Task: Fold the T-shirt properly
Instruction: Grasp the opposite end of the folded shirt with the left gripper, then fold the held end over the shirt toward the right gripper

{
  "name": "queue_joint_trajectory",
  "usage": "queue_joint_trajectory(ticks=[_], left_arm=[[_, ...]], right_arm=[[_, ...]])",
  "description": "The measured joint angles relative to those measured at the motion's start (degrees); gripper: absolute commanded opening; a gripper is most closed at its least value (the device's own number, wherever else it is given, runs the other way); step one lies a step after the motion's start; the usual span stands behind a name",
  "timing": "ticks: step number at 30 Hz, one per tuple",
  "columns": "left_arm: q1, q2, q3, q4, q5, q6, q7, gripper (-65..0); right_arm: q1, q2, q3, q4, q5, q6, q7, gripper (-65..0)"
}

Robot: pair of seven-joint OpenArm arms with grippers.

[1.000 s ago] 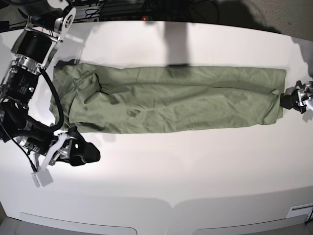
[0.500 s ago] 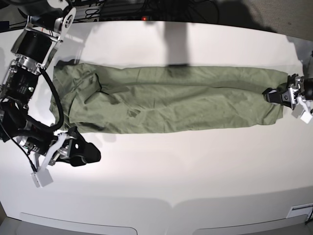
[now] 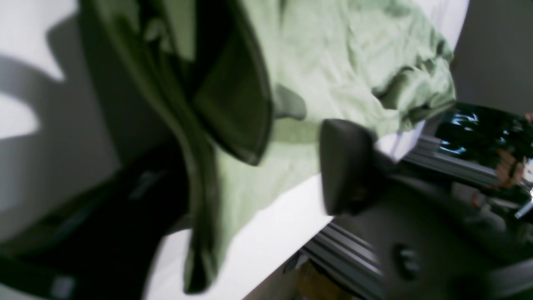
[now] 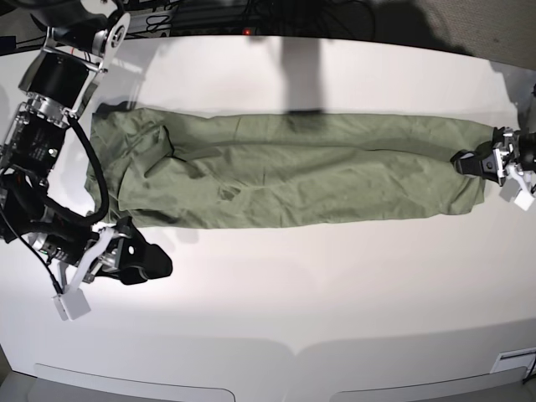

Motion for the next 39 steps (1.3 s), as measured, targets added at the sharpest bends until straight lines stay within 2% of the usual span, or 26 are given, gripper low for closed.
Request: queue_joint_trajectory(ticks=[2,3,8,12,14,17,19,26,32,39], left_arm=[[0.17,0.39,0.11,-0.11,0.68,0.46,-1.07,-60.1],[0.35,0.48,0.20,-0.20,1.11,0.66,-2.43,-65.0],[-0.39,0.44,0.26,-0.26,1.29,0.68,-6.88,-65.0],[-3.48,1.05,-0.87,-0.13,1.33,0.76,-5.75,-65.0],[-5.07,1.88,-2.40,0.28,1.03,0.74,-4.52,-65.0],[-5.90,3.15,-4.70,1.42,-4.83,0.66,0.55,-65.0],[-5.73,4.20,-5.33,2.73,-7.10,0.66,2.89,-65.0],[-5.64,7.82,-5.33,8.94,-6.91,0.66,3.06,-65.0],[-5.42,14.14,-5.33,9.94,-6.86,0.66,3.30,-65.0],[-1.27,22.93,-5.33,10.12,-6.82,0.66,3.21,-65.0]], right_arm=[[0.00,-0.02,0.00,0.00,0.02,0.00,0.00,-30.5],[0.00,-0.02,0.00,0.00,0.00,0.00,0.02,-30.5],[0.00,-0.02,0.00,0.00,0.00,0.00,0.00,-30.5],[0.00,-0.02,0.00,0.00,-0.02,0.00,0.24,-30.5],[0.00,-0.02,0.00,0.00,-0.44,0.00,2.54,-30.5],[0.15,0.00,0.00,0.00,-5.11,-0.02,8.13,-30.5],[0.66,-0.04,0.00,-0.02,-8.50,-0.02,8.48,-30.5],[1.99,-0.17,0.00,0.00,-12.07,-0.02,9.35,-30.5],[2.38,-0.50,0.00,-0.02,-12.26,-0.02,9.94,-30.5],[2.64,-0.48,0.00,-0.07,-16.74,-0.02,11.47,-30.5]])
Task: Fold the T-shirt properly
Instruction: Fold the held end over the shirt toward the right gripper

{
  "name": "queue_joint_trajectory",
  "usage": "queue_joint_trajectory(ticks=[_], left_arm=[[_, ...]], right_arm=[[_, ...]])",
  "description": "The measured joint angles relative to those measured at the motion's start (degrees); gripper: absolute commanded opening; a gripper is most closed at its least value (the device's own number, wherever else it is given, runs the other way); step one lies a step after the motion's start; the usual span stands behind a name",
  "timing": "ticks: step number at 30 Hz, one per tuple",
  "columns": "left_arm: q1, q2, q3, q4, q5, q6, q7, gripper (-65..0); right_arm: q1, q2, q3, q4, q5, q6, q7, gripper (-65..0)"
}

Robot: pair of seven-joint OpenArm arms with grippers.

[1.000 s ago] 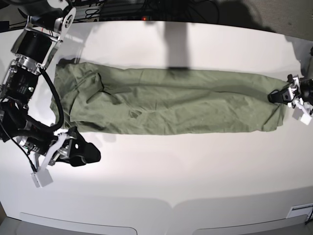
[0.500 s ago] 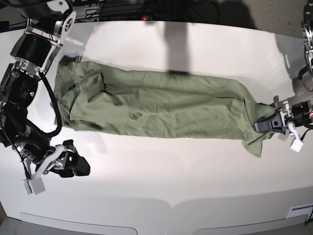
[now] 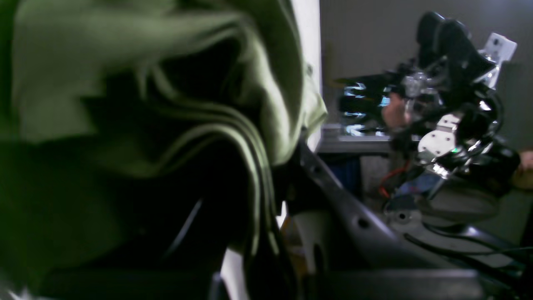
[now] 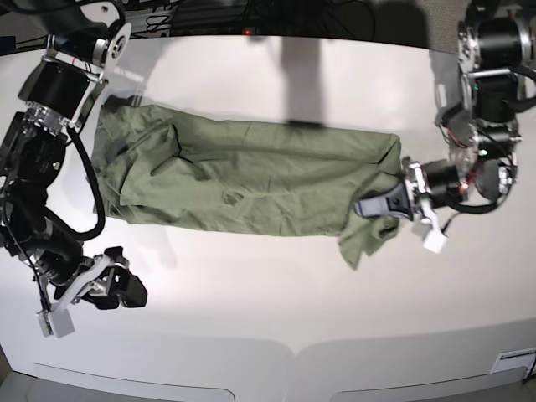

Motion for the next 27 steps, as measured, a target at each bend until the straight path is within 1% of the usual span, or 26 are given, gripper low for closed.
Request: queue_joint_trajectory(ticks=[3,11,13,15,16,19,21,23,24,27], left_arm=[[0.79,3.43,0.00,0.00,0.00,0.00,-0.02,-65.0],[1.57,9.38,-0.11,0.04,-0.22,0.00,-0.22,-65.0],[1.73,10.54,-0.09,0.04,-0.24,0.00,-0.20,-65.0],[2.12,10.64,-0.09,0.04,-0.26,0.00,-0.20,-65.0],[2.29,10.45,-0.09,0.04,-0.28,0.02,-0.20,-63.6],[2.34,9.92,-0.15,0.04,-0.26,0.02,-0.20,-44.9],[2.32,9.99,-0.26,0.04,-0.26,0.02,-0.20,-36.4],[2.36,10.21,-0.26,0.04,-0.20,0.00,-0.17,-31.8],[2.36,10.40,-0.26,0.04,-0.26,0.00,-0.22,-30.7],[2.34,10.60,-0.26,0.04,-0.26,0.02,-0.20,-30.2]], right_arm=[[0.04,0.00,0.00,0.00,0.02,0.00,0.02,-30.5],[0.04,-0.13,0.00,0.00,0.00,0.00,0.02,-30.5],[0.02,-0.11,0.00,0.00,0.00,0.00,0.02,-30.5],[0.02,-0.09,0.00,0.00,-0.02,0.00,0.02,-30.5],[0.02,-0.09,0.00,0.00,-0.02,0.00,0.00,-30.5],[0.02,-0.15,0.00,0.00,-0.02,0.00,0.00,-30.5],[0.02,-0.13,0.00,0.00,0.00,0.00,0.02,-30.5],[0.02,-0.11,0.00,0.00,-0.02,0.00,0.02,-30.5],[0.02,-0.11,0.00,0.00,0.00,0.00,0.02,-30.5],[0.02,-0.13,0.00,0.00,0.00,0.00,0.02,-30.5]])
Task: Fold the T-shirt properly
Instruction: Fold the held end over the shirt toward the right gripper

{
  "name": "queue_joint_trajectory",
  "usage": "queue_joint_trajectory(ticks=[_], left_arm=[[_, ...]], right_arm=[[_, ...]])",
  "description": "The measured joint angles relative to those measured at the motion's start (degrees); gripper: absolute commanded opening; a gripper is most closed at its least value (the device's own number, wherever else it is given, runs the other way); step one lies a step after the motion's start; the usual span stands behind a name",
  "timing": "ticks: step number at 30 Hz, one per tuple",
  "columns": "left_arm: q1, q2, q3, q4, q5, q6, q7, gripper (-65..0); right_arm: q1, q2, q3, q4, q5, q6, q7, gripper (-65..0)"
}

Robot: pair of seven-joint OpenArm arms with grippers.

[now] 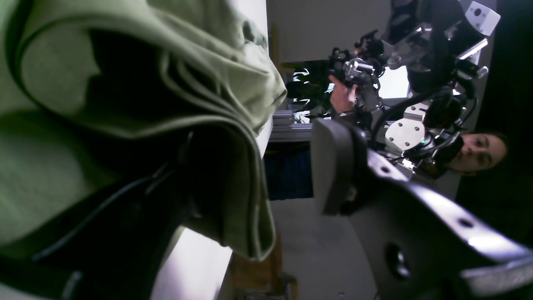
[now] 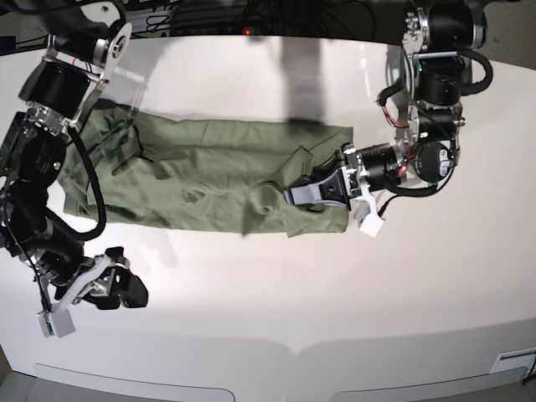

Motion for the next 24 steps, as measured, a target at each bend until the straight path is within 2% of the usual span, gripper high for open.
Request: queue_joint_trajectory(ticks=[9,14,19,24], left_arm=[[-0.02,1.73,0.00,0.00,0.00,0.00,-0.02,-30.2],[-0.52,4.94,0.00,0.00,0.07,0.66,0.00,-30.2],[-2.75,7.85,0.00,0.00,0.00,0.81,-0.02,-30.3],[-7.06,8.33,0.00,-0.02,1.64,0.81,0.11,-31.4]], right_arm=[[0.00,0.00,0.00,0.00,-0.02,0.00,0.00,-30.5],[0.02,0.00,0.00,0.00,-0.02,0.00,1.03,-30.5],[0.00,-0.02,-0.02,0.00,-0.02,0.00,1.07,-30.5],[0.00,0.00,0.00,0.00,-0.04,0.00,1.07,-30.5]])
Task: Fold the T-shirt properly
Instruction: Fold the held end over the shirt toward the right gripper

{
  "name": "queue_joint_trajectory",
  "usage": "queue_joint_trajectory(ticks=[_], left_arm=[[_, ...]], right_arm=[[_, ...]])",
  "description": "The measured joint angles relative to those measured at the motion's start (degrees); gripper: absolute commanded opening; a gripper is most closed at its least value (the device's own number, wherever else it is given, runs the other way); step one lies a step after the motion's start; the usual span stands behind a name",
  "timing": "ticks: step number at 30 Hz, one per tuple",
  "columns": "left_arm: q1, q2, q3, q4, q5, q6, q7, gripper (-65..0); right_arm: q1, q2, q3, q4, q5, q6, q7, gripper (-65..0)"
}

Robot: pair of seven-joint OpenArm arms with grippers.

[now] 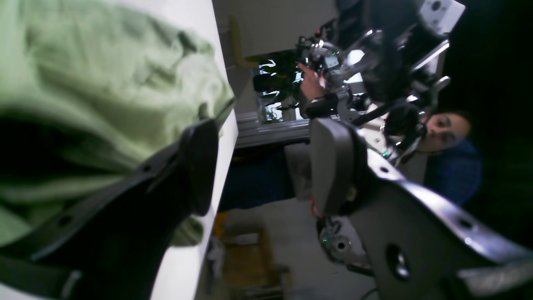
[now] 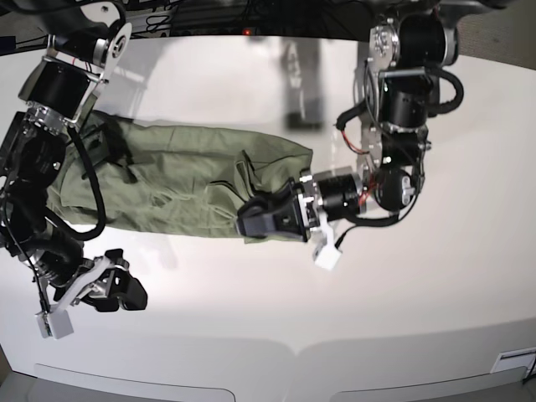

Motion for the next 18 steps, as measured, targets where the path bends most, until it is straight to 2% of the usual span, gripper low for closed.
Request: queue_joint_trajectory(ticks=[2,3,9,13,15,18], left_arm=[[-2.69,-0.02,0.00,0.09,7.17,0.00,0.11,-33.2],[-3.63,-0.02,0.00,0.15,8.66,0.00,0.02,-33.7],[-5.51,0.00,0.00,0.17,11.32,-0.02,0.07,-34.7],[-7.13,-0.02,0.00,0.17,25.22,-0.02,0.11,-41.6],[-6.91,0.04,0.00,0.20,26.47,0.26,0.09,-45.3],[-5.64,1.70,-0.07,0.28,25.27,0.87,0.04,-47.5]], right_arm=[[0.00,0.00,0.00,0.00,0.02,0.00,-0.02,-30.5],[0.00,0.00,0.00,0.00,0.00,0.00,0.00,-30.5],[0.00,0.02,0.00,0.00,0.02,0.00,0.44,-30.5],[0.02,-0.02,0.00,0.00,-2.45,0.00,0.87,-30.5],[0.00,0.00,0.00,0.00,-5.99,-0.02,1.40,-30.5],[0.00,0.11,0.00,0.00,-6.84,-0.02,2.80,-30.5]])
